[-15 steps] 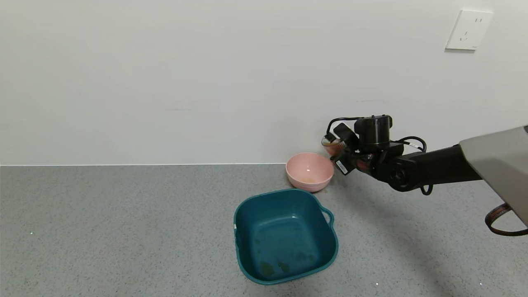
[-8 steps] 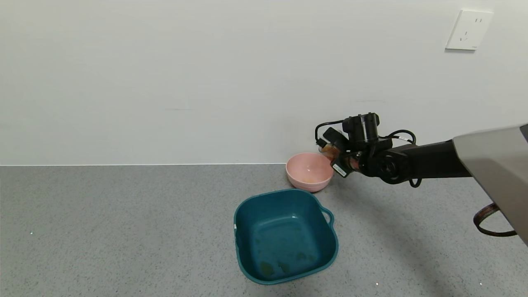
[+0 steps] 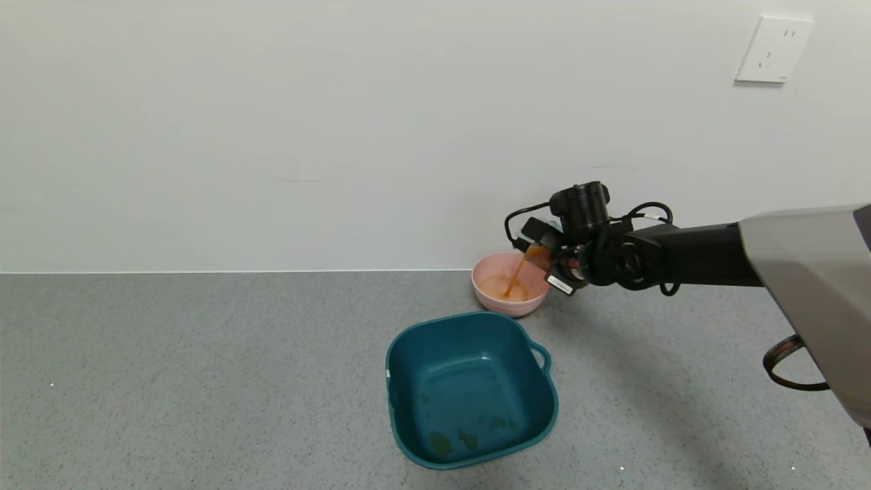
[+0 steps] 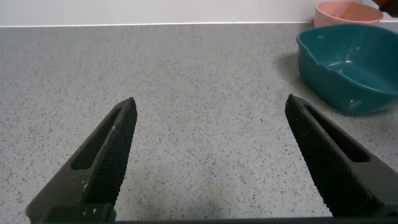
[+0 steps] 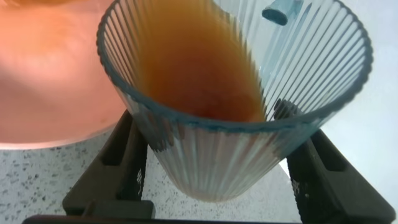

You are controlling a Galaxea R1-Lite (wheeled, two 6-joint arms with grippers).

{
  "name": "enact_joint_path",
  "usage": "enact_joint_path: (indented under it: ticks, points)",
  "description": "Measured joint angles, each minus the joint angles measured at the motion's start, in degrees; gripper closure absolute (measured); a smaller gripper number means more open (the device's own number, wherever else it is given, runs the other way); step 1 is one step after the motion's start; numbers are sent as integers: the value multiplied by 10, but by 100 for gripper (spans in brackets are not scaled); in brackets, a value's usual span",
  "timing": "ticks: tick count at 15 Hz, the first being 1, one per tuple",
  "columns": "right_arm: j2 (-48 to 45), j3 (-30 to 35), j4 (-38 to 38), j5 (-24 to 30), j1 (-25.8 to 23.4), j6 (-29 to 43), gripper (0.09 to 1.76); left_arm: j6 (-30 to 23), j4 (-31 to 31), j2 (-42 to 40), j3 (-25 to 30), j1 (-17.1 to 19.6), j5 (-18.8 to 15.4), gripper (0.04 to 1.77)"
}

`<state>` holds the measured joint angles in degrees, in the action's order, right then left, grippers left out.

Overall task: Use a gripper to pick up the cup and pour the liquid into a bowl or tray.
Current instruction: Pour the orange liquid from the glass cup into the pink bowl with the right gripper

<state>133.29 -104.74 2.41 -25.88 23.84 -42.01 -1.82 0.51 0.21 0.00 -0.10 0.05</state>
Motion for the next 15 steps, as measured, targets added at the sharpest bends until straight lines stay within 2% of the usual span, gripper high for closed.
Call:
enact_joint_path:
  ticks: [7,9,15]
  points:
    - [20,-72,101,-40,11,-23,54,0,0,0,0,0,0,9]
    - [25,-84,111,-56,15,-29,54,0,0,0,0,0,0,9]
    - [20,-91,113,-59,17,-67,54,0,0,0,0,0,0,9]
